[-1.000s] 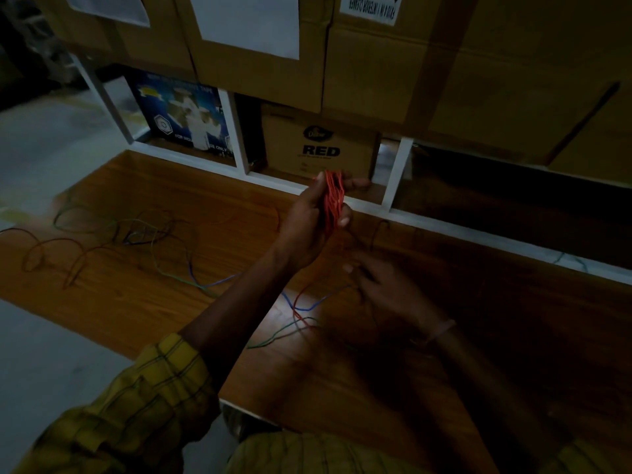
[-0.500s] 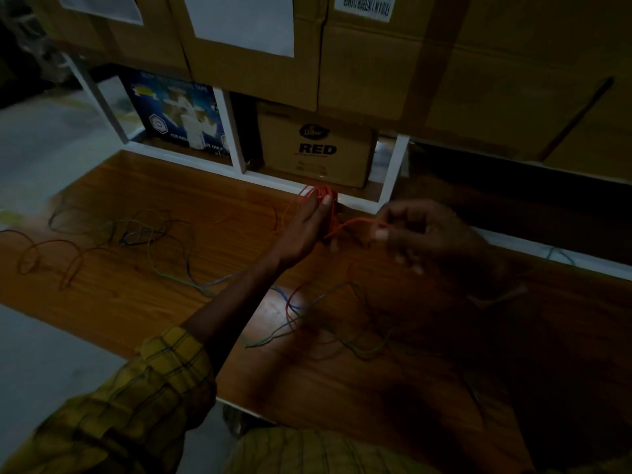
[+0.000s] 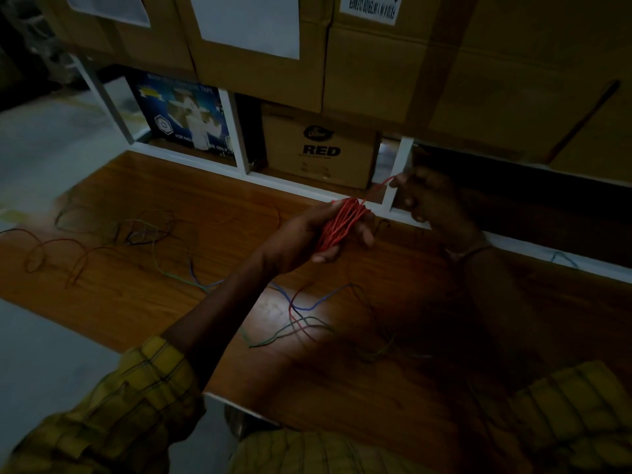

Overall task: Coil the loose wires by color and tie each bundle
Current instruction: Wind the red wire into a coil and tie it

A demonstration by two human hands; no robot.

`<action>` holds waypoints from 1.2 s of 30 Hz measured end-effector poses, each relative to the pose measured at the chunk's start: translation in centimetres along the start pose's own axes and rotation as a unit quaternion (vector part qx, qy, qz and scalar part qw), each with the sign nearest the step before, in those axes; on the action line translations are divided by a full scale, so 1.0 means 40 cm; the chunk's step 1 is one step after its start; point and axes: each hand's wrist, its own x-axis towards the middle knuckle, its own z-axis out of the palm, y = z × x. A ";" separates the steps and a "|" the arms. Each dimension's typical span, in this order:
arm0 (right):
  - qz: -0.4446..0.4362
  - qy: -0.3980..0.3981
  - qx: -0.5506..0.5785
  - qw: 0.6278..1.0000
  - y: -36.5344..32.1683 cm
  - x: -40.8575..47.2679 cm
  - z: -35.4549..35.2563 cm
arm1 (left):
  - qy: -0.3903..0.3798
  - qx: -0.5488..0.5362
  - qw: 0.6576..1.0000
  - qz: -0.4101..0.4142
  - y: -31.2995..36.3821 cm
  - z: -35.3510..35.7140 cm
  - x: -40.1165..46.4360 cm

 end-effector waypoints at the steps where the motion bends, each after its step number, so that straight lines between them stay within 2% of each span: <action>1: 0.001 0.012 -0.036 0.999 0.019 -0.008 0.017 | -0.001 -0.018 1.000 0.008 0.002 0.001 0.002; 3: -0.006 -0.005 -0.089 0.996 0.047 -0.038 0.051 | 0.001 -0.052 0.998 0.024 0.007 0.001 0.005; 6: 0.027 -0.084 -0.131 0.987 0.079 -0.110 0.109 | 0.024 -0.129 0.990 0.052 0.014 0.005 0.012; 9: 0.078 -0.154 -0.096 0.980 0.093 -0.194 0.169 | 0.079 -0.194 0.975 0.077 0.025 0.005 0.028; 12: 0.039 -0.229 -0.139 0.963 0.073 -0.258 0.188 | 0.143 -0.196 0.968 0.068 0.037 0.002 0.047; 15: -0.011 -0.278 -0.148 0.949 0.005 -0.303 0.181 | 0.186 -0.068 0.979 0.043 0.017 -0.011 0.066; 19: 0.002 -0.323 -0.107 0.940 -0.100 -0.309 0.132 | 0.218 0.108 0.970 -0.023 -0.020 -0.021 0.065; 22: -0.026 -0.316 -0.079 0.945 -0.163 -0.286 0.072 | 0.204 0.188 0.960 -0.025 -0.023 -0.010 0.048; 25: -0.045 -0.271 -0.043 0.961 -0.192 -0.251 0.009 | 0.171 0.224 0.959 -0.032 -0.026 -0.001 0.032; 29: -0.035 -0.214 0.113 0.970 -0.170 -0.181 -0.057 | 0.164 0.224 0.960 -0.043 -0.026 -0.007 0.014; 31: -0.017 -0.206 0.202 0.957 -0.140 -0.140 -0.071 | 0.157 0.194 0.967 -0.048 -0.024 -0.014 0.005; 36: 0.004 -0.229 0.350 0.908 -0.072 -0.066 -0.068 | 0.077 0.140 0.986 -0.044 -0.004 -0.020 -0.017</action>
